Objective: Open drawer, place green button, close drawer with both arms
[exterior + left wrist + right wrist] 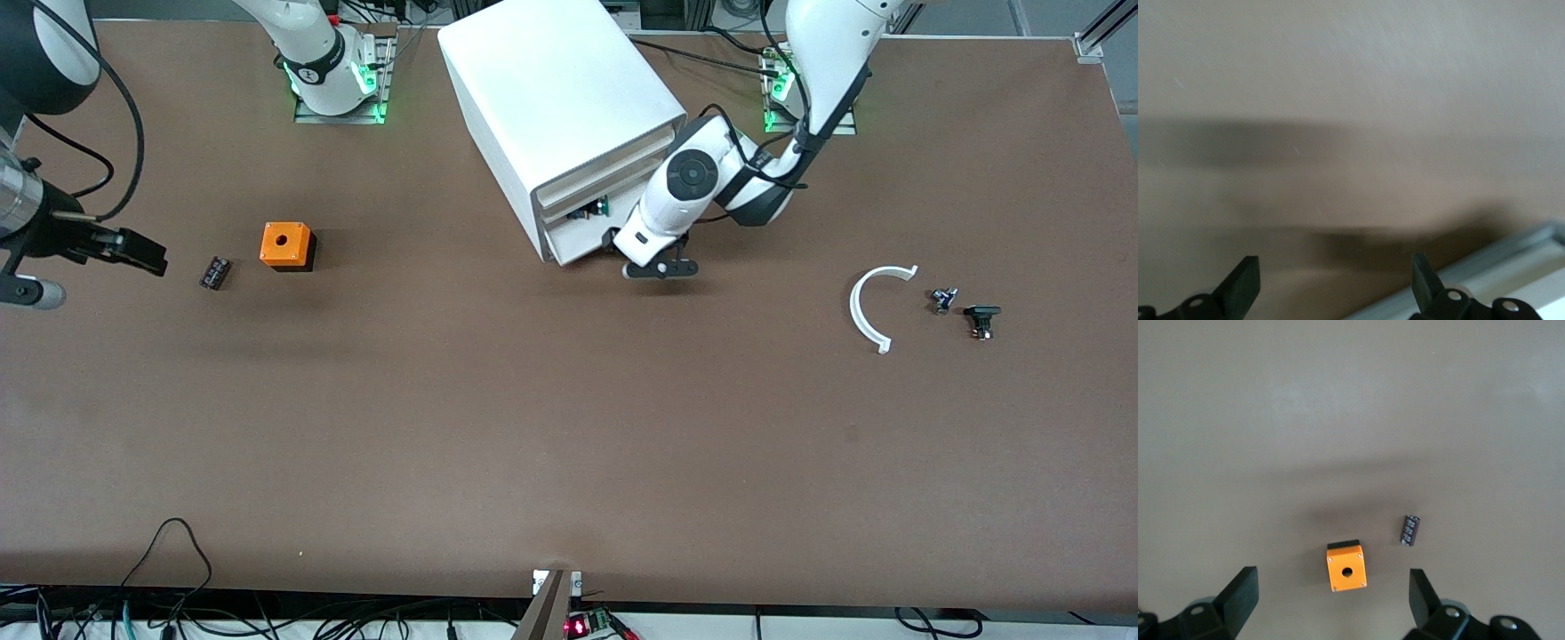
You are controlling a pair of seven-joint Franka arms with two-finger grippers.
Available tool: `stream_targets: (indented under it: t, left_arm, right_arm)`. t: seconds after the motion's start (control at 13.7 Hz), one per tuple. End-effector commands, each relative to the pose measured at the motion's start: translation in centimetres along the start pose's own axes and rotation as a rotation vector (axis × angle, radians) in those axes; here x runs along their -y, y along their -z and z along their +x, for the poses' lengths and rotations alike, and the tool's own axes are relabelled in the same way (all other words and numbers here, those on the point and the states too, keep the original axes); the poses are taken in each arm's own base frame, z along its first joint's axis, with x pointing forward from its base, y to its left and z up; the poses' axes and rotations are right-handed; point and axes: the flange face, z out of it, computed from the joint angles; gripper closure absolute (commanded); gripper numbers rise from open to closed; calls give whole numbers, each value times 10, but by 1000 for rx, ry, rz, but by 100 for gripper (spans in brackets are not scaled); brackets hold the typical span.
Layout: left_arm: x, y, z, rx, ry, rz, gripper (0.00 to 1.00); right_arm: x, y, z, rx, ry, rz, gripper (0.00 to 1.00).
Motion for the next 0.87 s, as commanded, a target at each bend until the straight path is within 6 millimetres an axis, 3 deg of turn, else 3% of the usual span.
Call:
stream_targets:
  t: [0.0, 0.07, 0.29, 0.44, 0.58, 0.73, 0.8]
  left_arm:
    - [6, 2, -19, 11, -24, 35, 0]
    - [6, -1, -23, 18, -27, 39, 0]
    - [-5, -5, -42, 43, -62, 49, 0]
    - [-9, -1, -47, 39, -74, 47, 0]
    - [-8, 0, -48, 46, -76, 57, 0]
    - [-1, 12, -36, 24, -52, 49, 0]
    - [14, 25, -13, -3, -16, 36, 0]
  right_arm:
    - [-21, -24, -41, -7, 33, 47, 0]
    - [-27, -38, -46, -9, 22, 52, 0]
    - [-40, -42, -45, -8, 35, 62, 0]
    - [-23, -27, -45, -29, 96, 52, 0]
    - [-21, -9, -40, -66, 44, 65, 0]
    - [-22, -5, -40, -73, 55, 62, 0]
    - [-21, -5, -40, -73, 63, 57, 0]
